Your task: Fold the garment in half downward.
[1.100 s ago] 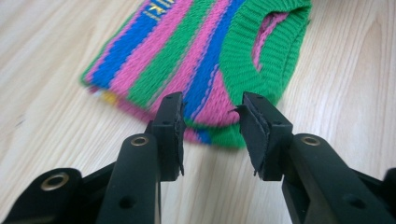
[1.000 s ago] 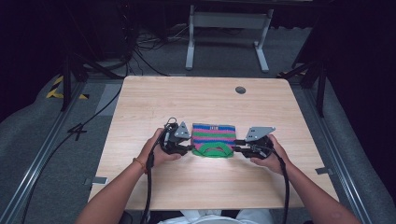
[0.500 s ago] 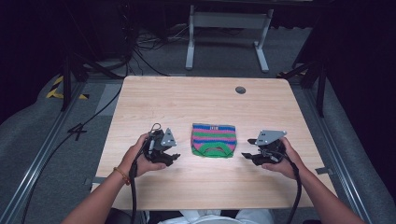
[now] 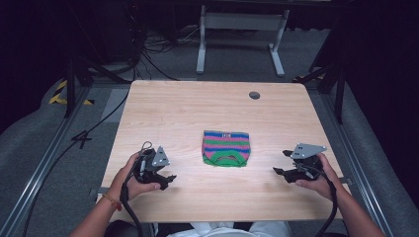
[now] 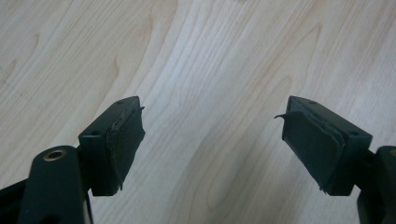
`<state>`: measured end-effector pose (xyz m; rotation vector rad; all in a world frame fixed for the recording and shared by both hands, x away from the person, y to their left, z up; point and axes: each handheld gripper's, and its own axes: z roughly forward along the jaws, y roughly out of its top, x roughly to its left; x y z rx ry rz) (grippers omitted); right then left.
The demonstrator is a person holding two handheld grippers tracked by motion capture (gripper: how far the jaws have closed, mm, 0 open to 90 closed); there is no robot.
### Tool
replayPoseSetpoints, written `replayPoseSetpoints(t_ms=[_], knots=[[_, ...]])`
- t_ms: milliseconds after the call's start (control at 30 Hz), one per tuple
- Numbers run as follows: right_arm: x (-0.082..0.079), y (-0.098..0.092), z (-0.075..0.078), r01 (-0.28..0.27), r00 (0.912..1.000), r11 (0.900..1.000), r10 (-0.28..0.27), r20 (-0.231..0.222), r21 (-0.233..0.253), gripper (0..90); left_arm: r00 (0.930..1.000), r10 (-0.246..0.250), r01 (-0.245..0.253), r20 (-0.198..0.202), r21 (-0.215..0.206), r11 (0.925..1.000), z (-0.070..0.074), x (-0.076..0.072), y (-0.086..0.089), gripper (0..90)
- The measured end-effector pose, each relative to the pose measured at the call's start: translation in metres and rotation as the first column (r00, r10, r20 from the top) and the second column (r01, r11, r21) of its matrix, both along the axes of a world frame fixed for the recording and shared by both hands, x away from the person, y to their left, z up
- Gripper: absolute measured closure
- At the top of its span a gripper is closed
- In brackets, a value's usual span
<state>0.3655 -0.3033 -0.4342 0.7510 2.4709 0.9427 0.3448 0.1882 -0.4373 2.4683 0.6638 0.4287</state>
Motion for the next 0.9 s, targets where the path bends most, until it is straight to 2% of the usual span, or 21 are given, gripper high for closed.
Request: replayPoseSetpoints(t_ms=[100, 167, 267, 333, 367, 400, 467, 500, 567, 667, 700, 800, 867, 900], knots=[[-0.004, -0.012, -0.006, 0.036, 0.9993, 0.999, -0.036, -0.009, 0.004, 26.6, 0.9998, 0.022, -0.022, -0.003, 0.007, 0.9997, -0.007, -0.005, 0.012, 21.3], [-0.007, -0.023, -0.011, 0.064, 0.9979, 0.998, -0.064, -0.001, 0.01, 26.1, 0.9992, 0.035, -0.036, -0.02, -0.014, 0.9993, -0.011, -0.006, 0.021, 21.3], [-0.011, -0.04, -0.018, 0.111, 0.9938, 0.993, -0.11, -0.009, 0.03, 25.8, 0.9974, 0.055, -0.056, -0.047, -0.021, 0.9982, -0.016, -0.006, 0.032, 20.8], [-0.012, -0.049, -0.022, 0.132, 0.9912, 0.991, -0.132, -0.004, 0.032, 25.7, 0.9963, 0.069, -0.068, -0.052, 0.011, 0.9976, -0.021, -0.006, 0.041, 20.2], [-0.014, -0.055, -0.025, 0.147, 0.9891, 0.988, -0.147, -0.01, 0.046, 25.7, 0.9962, 0.068, -0.068, -0.054, 0.014, 0.9976, -0.022, -0.006, 0.044, 20.5], [-0.014, -0.058, -0.027, 0.154, 0.9881, 0.987, -0.154, -0.013, 0.044, 25.1, 0.9948, 0.077, -0.077, -0.067, 0.001, 0.997, -0.024, -0.006, 0.048, 20.7], [-0.016, -0.066, -0.031, 0.176, 0.9843, 0.983, -0.176, -0.011, 0.049, 24.4, 0.9943, 0.086, -0.088, -0.062, -0.016, 0.996, -0.027, -0.007, 0.055, 20.5], [-0.017, -0.07, -0.032, 0.186, 0.9825, 0.981, -0.185, -0.016, 0.052, 24.5, 0.9926, 0.092, -0.095, -0.079, -0.039, 0.9947, -0.029, -0.008, 0.06, 20.5], [-0.019, -0.079, -0.038, 0.221, 0.9751, 0.973, -0.219, -0.035, 0.069, 24.4, 0.9927, 0.09, -0.094, -0.08, -0.052, 0.9942, -0.03, -0.009, 0.066, 20.0], [-0.021, -0.085, -0.042, 0.238, 0.971, 0.968, -0.235, -0.045, 0.085, 24.0, 0.9917, 0.097, -0.103, -0.085, -0.068, 0.9924, -0.031, -0.009, 0.071, 19.2], [-0.023, -0.089, -0.046, 0.253, 0.9669, 0.963, -0.249, -0.055, 0.087, 23.7, 0.9891, 0.115, -0.123, -0.092, -0.089, 0.9885, -0.033, -0.009, 0.075, 17.5], [-0.024, -0.094, -0.049, 0.266, 0.963, 0.957, -0.259, -0.074, 0.114, 23.1, 0.9831, 0.141, -0.158, -0.117, -0.151, 0.9758, -0.039, -0.01, 0.082, 16.4], [-0.023, -0.096, -0.052, 0.273, 0.9609, 0.952, -0.264, -0.083, 0.137, 22.1, 0.986, 0.137, -0.151, -0.095, -0.168, 0.974, -0.041, -0.011, 0.085, 15.3], [-0.023, -0.097, -0.052, 0.281, 0.9583, 0.949, -0.269, -0.097, 0.144, 22.0, 0.9851, 0.143, -0.159, -0.096, -0.179, 0.9709, -0.042, -0.012, 0.086, 15.3]])
